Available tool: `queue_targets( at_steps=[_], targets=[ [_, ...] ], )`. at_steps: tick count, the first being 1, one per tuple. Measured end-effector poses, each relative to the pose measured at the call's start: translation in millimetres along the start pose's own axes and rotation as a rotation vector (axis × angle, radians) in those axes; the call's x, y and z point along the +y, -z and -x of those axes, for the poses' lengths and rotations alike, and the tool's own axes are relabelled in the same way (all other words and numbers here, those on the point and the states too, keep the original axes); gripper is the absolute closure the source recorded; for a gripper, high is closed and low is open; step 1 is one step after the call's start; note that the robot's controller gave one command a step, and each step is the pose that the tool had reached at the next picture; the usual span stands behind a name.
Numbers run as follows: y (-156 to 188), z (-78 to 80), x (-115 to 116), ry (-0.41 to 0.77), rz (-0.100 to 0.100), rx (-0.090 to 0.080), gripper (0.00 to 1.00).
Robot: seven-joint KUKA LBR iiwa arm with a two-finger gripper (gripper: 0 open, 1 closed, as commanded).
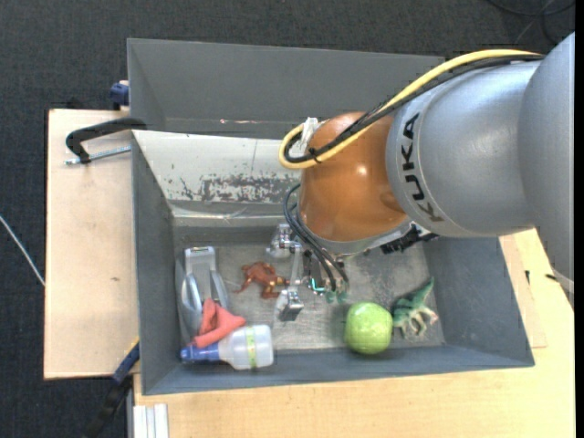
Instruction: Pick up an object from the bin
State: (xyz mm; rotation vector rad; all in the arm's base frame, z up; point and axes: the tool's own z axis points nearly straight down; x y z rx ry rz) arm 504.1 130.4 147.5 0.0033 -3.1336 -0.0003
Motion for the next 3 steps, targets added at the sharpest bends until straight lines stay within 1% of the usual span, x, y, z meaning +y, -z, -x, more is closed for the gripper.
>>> queue_targets(
  at_steps=[1,2,3],
  targets=[
    [4,2.0,-1,-0.001,0.001,-0.008,0.00],
    [4,2.6,-1,-0.003,0.002,-0.009,0.00],
    [-35,2.9,-6,-0.024,0.000,-0.003,0.00]
  ],
)
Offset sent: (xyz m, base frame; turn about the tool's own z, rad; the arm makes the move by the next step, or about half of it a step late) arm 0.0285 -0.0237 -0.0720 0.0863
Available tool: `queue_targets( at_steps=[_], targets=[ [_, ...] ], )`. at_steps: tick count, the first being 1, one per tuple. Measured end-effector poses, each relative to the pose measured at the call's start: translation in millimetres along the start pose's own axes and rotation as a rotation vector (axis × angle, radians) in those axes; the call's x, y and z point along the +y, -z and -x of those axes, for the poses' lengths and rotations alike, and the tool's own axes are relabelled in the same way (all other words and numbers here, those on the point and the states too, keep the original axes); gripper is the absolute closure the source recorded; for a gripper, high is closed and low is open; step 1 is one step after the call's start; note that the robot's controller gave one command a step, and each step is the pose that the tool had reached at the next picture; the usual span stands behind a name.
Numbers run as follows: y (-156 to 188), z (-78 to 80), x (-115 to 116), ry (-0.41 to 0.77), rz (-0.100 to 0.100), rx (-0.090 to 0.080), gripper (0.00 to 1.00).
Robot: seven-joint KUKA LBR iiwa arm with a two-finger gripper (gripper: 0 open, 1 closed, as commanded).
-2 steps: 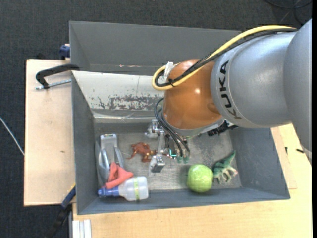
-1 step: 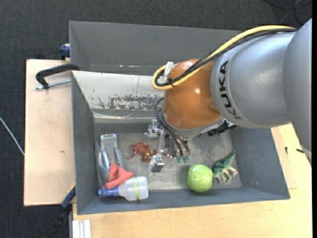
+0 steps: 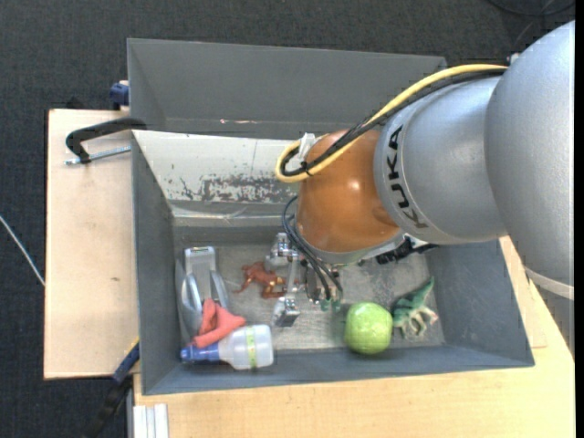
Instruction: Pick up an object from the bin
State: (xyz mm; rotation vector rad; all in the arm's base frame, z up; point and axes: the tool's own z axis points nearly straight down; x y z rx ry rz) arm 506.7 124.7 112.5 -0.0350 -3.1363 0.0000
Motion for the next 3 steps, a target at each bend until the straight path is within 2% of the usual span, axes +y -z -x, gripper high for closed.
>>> queue_targets(
  at_steps=[1,2,3],
  targets=[
    [-37,48.4,11,0.360,0.001,-0.006,1.00],
    [-37,48.4,11,0.360,0.002,-0.006,1.00],
    [115,45.2,17,0.378,0.001,-0.015,1.00]
  ],
)
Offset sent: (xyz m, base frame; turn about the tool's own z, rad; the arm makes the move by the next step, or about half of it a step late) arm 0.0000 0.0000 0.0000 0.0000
